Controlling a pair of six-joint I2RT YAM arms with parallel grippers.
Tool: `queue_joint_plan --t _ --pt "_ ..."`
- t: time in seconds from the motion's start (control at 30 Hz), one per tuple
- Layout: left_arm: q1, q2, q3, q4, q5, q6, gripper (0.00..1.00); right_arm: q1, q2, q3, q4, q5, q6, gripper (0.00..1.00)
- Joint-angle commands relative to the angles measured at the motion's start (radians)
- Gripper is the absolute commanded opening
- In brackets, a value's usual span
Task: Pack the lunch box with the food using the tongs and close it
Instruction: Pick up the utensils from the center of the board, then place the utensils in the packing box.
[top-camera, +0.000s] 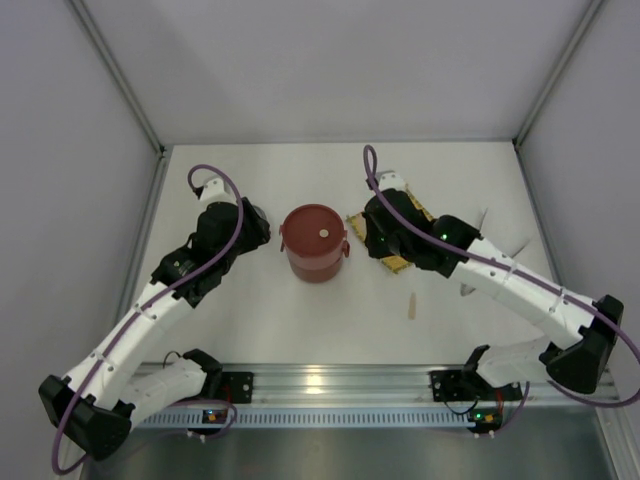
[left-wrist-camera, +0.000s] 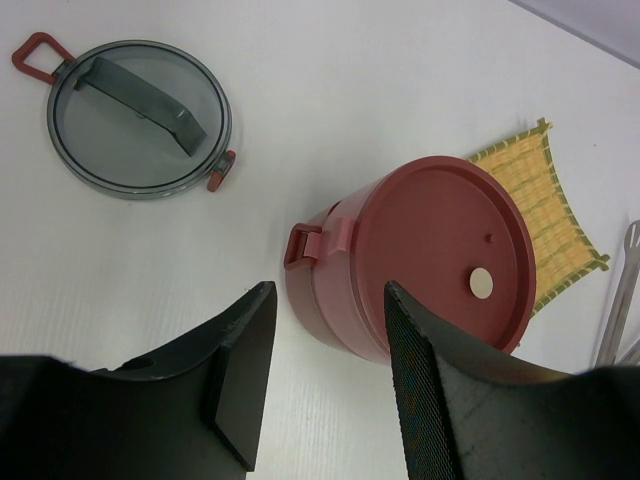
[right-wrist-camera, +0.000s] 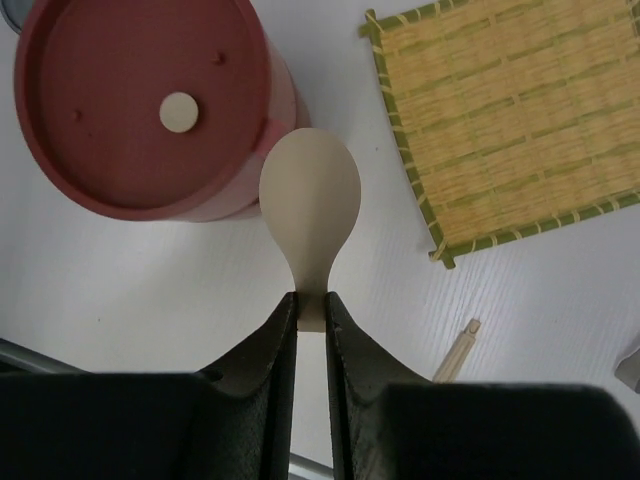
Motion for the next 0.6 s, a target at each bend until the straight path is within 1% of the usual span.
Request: queue_joint_plan --t 0.0,0.33,0.5,0.57 --pt "-0.003 0.005 0.033 0.026 0.004 0.005 0.52 0.017 0.080 0.143 -0.042 0.016 -0.061 0.13" --pt "-0.003 0.013 0.045 0.022 0.003 0.007 0.52 0.025 0.347 0.436 -0.011 -0.076 -0.116 0.13" --pt "-0.003 0.013 0.039 0.025 0.003 0.005 0.52 0.046 0.474 0.547 0.004 -0.116 -0.124 0.13" --pt "-0.003 0.013 0.037 0.025 0.003 0.005 0.52 0.056 0.505 0.567 0.004 -0.121 -0.124 0.13"
